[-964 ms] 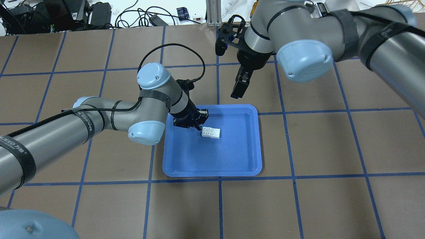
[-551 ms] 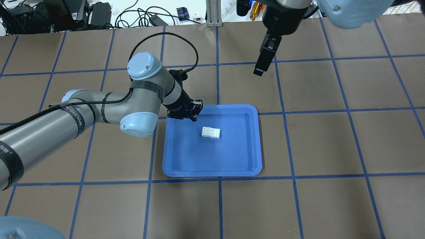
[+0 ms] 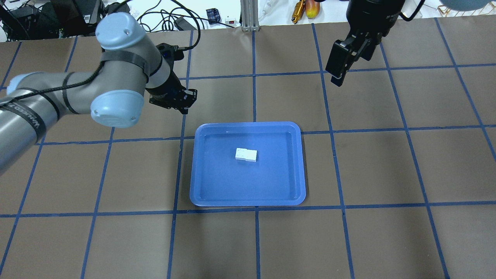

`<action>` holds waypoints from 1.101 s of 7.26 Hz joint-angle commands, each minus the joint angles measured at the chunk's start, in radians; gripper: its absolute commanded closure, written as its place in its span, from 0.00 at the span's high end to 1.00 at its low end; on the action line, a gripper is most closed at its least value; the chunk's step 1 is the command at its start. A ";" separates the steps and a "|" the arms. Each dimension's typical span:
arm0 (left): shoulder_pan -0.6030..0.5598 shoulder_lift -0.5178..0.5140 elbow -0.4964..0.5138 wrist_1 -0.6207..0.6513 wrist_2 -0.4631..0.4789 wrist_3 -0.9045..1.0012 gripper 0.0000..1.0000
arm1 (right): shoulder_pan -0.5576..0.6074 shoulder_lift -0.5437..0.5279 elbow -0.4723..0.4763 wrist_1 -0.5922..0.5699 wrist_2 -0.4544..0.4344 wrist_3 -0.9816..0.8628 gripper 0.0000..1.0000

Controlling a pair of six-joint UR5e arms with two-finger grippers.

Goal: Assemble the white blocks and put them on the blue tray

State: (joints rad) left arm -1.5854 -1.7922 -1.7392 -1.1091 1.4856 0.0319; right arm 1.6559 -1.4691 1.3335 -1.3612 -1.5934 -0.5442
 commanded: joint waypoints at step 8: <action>0.067 0.194 0.205 -0.403 0.033 0.071 1.00 | -0.004 -0.028 0.090 -0.298 -0.016 0.449 1.00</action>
State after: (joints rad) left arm -1.5201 -1.5969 -1.5418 -1.4815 1.5292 0.1070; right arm 1.6527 -1.4969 1.4238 -1.6559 -1.6105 -0.1418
